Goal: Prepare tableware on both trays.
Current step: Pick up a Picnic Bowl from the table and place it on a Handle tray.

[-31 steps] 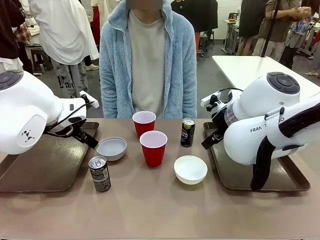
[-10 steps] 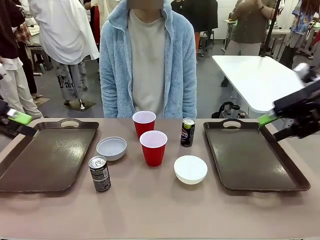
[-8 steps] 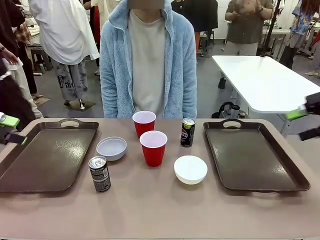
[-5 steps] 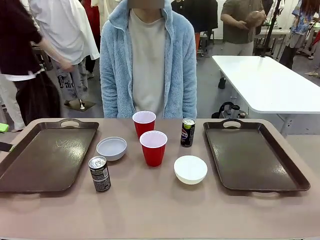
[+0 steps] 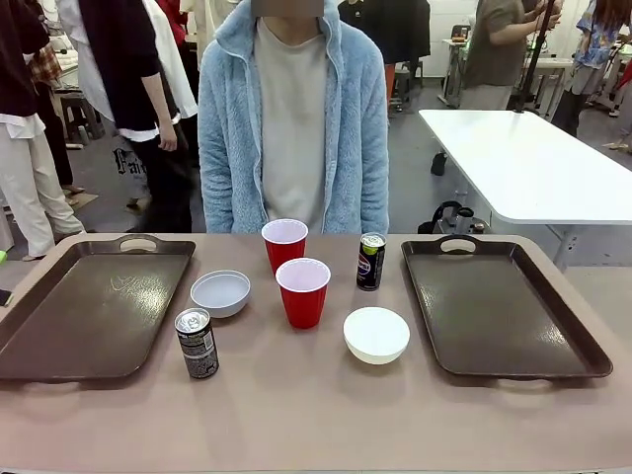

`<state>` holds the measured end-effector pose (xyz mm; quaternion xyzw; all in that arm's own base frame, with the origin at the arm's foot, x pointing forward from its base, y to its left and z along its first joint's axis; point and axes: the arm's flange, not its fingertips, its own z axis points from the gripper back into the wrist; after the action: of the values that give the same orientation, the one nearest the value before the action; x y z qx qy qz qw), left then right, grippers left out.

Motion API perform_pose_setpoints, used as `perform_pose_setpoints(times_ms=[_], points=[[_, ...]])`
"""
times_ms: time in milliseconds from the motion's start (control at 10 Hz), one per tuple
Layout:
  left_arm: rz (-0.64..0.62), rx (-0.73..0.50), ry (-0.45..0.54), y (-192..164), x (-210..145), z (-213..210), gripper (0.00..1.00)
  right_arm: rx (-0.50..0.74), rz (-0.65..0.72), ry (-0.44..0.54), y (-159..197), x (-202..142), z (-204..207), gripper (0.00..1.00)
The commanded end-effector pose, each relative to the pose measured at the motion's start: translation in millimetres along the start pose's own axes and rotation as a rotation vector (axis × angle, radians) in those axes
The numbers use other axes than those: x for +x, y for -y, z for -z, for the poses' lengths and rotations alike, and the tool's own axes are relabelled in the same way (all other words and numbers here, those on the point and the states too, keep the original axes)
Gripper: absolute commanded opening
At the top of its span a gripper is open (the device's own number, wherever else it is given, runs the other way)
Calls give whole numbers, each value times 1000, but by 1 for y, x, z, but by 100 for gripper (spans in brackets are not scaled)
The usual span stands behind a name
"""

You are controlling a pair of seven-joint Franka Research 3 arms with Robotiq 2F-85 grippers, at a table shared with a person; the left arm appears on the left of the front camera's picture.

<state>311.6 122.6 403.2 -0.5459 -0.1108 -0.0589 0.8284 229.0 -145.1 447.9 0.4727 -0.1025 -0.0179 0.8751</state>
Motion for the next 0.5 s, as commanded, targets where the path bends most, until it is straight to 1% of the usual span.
perform_pose_setpoints(times_ms=[0, 400], points=[[3, -5, 6, 1, 0, -1, 100, -3, 0, 0, -7, -1, -1, 100], [3, -5, 6, 1, 0, -1, 100, -3, 0, 0, -7, -1, -1, 100]])
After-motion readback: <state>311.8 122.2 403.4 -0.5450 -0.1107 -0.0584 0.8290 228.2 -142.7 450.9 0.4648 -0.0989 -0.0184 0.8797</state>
